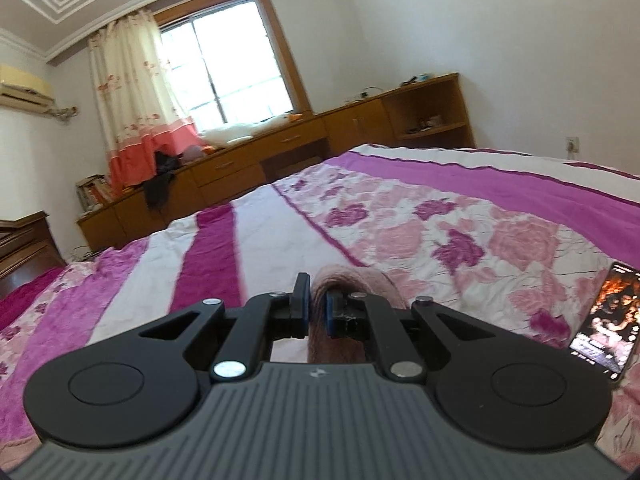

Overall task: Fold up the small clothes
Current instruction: 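Lift the sleeve with the right tool and lay it across the cardigan body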

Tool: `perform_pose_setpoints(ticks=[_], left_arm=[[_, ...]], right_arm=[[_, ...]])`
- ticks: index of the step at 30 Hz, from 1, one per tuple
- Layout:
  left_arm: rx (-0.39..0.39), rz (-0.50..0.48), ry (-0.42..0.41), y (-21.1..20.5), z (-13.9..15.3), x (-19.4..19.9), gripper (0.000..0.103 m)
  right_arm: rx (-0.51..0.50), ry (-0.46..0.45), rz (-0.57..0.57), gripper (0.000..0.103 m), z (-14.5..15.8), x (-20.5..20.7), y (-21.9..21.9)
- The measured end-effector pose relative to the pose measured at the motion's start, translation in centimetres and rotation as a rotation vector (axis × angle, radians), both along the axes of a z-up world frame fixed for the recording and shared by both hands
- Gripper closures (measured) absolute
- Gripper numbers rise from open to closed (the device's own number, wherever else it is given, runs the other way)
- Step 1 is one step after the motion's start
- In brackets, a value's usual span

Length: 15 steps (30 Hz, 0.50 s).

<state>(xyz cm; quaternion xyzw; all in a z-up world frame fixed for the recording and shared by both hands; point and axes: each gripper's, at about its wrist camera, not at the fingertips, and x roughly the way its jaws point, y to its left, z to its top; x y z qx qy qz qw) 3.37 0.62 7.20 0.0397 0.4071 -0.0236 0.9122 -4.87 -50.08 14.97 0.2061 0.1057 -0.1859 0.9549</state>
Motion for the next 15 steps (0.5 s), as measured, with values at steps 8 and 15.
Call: perform_pose_setpoints(ticks=[8, 15], left_arm=[[-0.016, 0.036, -0.014, 2.0, 0.6, -0.2, 0.000], [-0.018, 0.069, -0.030, 3.7, 1.0, -0.5, 0.000]], right_arm=[[-0.018, -0.016, 0.096, 0.095, 1.5, 0.6, 5.9], [-0.053, -0.031, 0.182, 0.095, 3.0, 1.5, 10.9]])
